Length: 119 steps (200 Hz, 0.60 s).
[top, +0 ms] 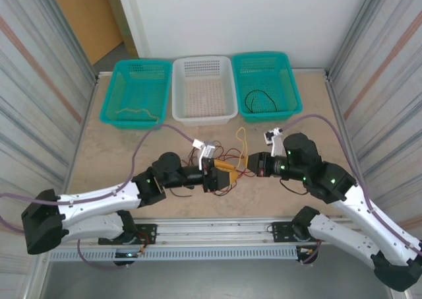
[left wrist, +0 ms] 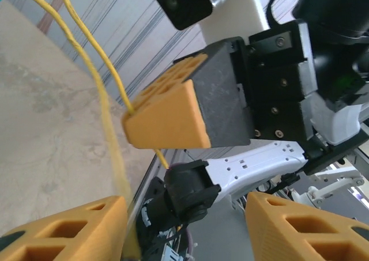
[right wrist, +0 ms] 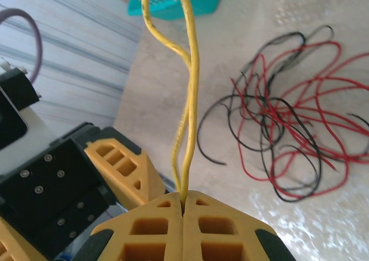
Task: Untangle the cables
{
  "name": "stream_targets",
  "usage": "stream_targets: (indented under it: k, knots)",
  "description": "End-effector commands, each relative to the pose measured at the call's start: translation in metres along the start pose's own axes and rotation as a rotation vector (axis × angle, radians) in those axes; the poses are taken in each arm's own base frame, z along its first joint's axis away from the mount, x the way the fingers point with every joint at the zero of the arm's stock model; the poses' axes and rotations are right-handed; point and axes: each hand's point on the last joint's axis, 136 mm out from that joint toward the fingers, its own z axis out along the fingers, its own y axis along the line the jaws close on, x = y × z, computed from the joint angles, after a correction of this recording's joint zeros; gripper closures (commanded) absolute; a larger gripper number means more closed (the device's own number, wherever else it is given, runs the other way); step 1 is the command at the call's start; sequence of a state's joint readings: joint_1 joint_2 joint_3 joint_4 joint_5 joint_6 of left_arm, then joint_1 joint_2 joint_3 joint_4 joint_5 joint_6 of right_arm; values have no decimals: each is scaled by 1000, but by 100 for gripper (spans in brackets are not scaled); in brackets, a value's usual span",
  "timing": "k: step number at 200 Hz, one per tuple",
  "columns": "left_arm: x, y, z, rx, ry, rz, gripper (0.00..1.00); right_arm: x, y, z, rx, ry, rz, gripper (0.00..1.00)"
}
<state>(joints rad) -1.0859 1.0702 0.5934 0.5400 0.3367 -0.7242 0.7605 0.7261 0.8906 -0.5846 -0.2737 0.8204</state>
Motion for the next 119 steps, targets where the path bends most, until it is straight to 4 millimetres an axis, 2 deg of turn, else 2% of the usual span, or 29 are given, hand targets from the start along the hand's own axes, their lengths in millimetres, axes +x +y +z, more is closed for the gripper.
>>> stream_targets:
  k: [1, 25, 55, 78, 119]
  knots:
    - [-12, -7, -1, 1, -22, 69, 43, -22, 41, -9, -137, -69, -74, 100]
    - [-9, -4, 4, -10, 6, 65, 42, -25, 51, -9, -163, -62, -88, 100]
    - [-10, 1, 2, -51, 10, 78, 39, -23, 48, -6, -141, -49, -102, 100]
    - [-17, 9, -13, -126, -18, 117, 30, -24, 48, -7, -136, -56, -110, 100]
    - [-27, 27, -48, -227, -55, 124, 29, -22, 48, -6, -140, -45, -117, 100]
